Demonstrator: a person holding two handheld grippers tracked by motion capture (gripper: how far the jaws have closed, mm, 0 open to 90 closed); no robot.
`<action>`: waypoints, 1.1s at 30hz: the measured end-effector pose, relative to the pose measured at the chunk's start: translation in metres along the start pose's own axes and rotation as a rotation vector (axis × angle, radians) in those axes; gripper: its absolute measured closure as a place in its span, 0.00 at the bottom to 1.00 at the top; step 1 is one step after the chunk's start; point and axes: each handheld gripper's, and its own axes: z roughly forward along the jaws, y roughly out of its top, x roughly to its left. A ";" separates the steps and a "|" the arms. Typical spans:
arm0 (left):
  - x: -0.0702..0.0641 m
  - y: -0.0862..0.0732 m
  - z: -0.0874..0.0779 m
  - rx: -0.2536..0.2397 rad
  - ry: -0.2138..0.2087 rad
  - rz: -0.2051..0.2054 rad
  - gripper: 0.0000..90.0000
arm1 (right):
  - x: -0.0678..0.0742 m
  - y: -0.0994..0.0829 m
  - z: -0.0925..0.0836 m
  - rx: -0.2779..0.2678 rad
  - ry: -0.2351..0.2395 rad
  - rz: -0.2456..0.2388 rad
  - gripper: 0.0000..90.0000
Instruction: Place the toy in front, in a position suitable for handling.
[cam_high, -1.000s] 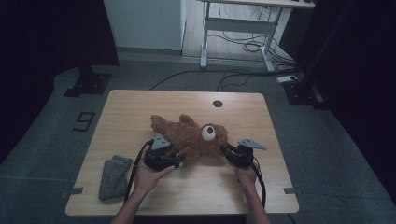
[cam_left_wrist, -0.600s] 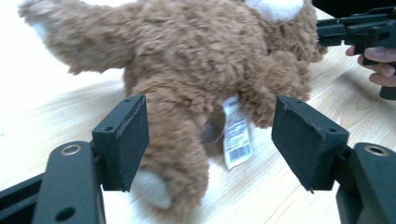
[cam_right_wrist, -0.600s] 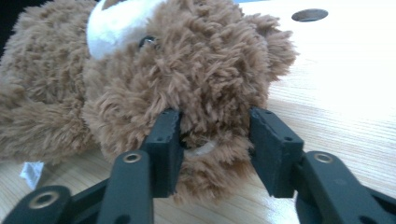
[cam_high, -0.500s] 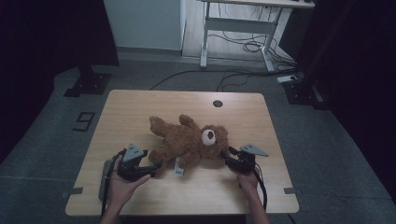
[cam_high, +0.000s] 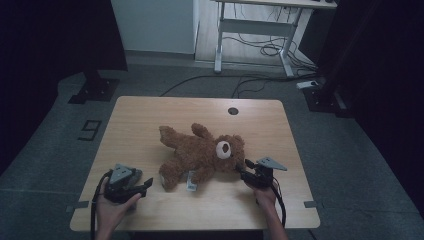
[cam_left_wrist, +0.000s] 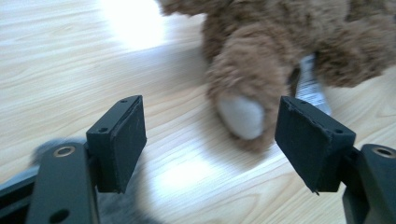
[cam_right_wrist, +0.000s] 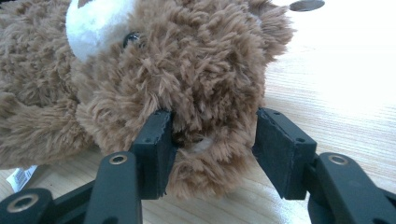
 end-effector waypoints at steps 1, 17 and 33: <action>0.006 -0.003 -0.002 0.013 0.033 -0.005 0.28 | 0.000 -0.001 0.000 0.002 0.000 -0.002 0.52; 0.027 -0.029 0.028 0.195 0.215 0.018 0.44 | 0.000 -0.004 0.000 0.004 -0.004 -0.001 0.52; 0.032 -0.036 0.033 0.216 0.219 0.043 0.68 | 0.000 -0.006 0.001 0.003 -0.003 0.008 0.51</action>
